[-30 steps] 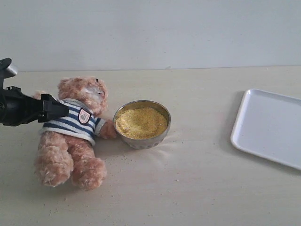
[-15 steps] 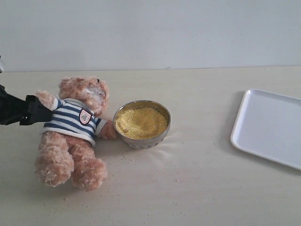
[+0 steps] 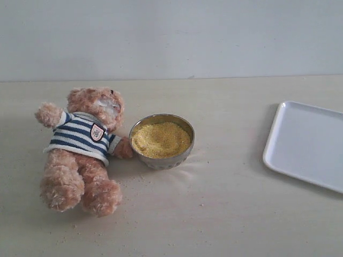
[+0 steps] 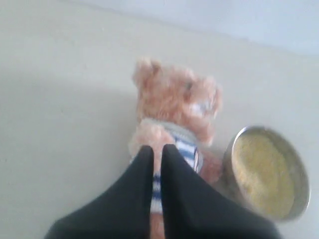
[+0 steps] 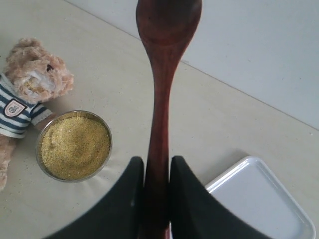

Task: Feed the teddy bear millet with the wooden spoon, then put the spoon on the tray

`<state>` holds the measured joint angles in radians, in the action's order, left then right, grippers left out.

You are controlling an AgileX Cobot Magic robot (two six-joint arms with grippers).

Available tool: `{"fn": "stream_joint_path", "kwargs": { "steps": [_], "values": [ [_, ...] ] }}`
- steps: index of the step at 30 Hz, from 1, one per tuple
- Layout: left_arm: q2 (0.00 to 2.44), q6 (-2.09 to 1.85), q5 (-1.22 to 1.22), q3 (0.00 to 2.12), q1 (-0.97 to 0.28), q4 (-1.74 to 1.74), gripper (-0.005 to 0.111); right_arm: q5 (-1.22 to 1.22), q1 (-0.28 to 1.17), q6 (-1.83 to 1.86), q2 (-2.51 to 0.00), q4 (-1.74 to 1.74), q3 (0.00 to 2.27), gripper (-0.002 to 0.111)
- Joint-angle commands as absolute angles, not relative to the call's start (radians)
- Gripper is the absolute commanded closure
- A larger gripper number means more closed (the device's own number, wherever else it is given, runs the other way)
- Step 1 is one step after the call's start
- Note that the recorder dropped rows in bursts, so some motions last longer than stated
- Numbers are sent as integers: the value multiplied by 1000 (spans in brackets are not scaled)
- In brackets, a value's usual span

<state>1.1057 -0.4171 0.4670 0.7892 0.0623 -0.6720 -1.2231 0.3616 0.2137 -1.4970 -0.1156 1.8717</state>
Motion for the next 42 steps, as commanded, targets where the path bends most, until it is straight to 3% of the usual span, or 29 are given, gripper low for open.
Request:
{"fn": "stream_joint_path", "kwargs": {
  "steps": [1,5,11,23,28,42],
  "values": [
    [975,-156,279,792,60,-672,102,-1221,358,206,-1487,-117,1873,108],
    [859,-50,115,790,60,-670,102,-1221,358,206,-1487,-117,1873,108],
    [605,-249,-93,688,60,-626,102,-1221,358,206,-1487,-115,1873,108],
    [2,-494,-44,401,60,-578,102,-1221,358,203,-1487,-103,1873,108],
    [0,-587,86,276,60,-587,102,-1221,358,187,-1487,-96,1873,108],
    [0,-486,0,0,60,-587,102,-1221,358,181,-1486,-70,1873,108]
  ]
}}
